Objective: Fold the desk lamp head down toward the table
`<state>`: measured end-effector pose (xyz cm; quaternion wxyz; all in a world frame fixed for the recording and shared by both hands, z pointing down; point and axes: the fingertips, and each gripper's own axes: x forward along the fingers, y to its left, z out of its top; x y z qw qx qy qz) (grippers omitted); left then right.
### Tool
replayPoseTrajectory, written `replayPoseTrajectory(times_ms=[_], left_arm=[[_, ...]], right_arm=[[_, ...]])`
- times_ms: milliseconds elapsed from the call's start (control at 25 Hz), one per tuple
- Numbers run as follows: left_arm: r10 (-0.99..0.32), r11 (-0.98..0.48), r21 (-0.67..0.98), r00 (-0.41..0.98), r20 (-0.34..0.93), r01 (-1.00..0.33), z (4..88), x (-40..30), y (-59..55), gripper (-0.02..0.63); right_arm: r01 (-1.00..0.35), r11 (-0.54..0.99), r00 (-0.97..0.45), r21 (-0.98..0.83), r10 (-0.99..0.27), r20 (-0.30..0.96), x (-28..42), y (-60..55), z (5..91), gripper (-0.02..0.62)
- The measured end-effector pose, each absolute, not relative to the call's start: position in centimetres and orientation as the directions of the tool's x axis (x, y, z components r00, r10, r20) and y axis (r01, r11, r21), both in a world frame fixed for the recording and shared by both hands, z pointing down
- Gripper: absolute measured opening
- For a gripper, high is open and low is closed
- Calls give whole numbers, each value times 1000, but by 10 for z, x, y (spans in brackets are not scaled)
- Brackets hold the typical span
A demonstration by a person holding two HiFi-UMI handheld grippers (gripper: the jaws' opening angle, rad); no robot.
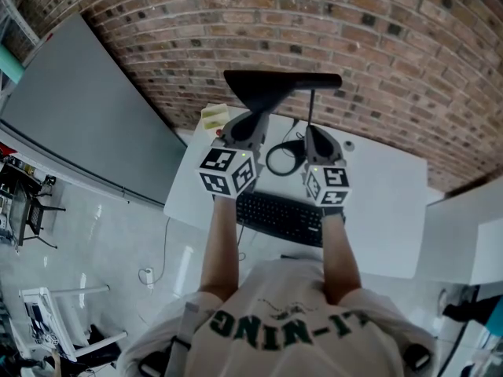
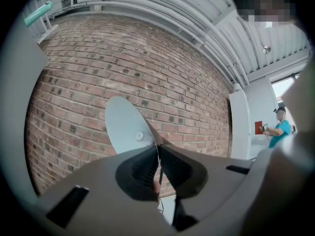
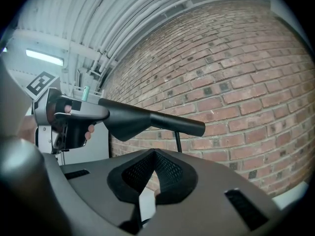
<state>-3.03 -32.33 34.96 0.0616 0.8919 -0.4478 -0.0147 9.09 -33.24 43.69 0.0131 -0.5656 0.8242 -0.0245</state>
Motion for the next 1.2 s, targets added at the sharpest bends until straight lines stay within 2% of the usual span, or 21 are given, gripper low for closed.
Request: replayPoseTrajectory(times_ms=[1200], left_arm=[[-791,-593,216,611,22,-776,373,-35,-321,12]], right_arm=[[-933,359,-359,-12,-933,34,79,-324,447,-6]])
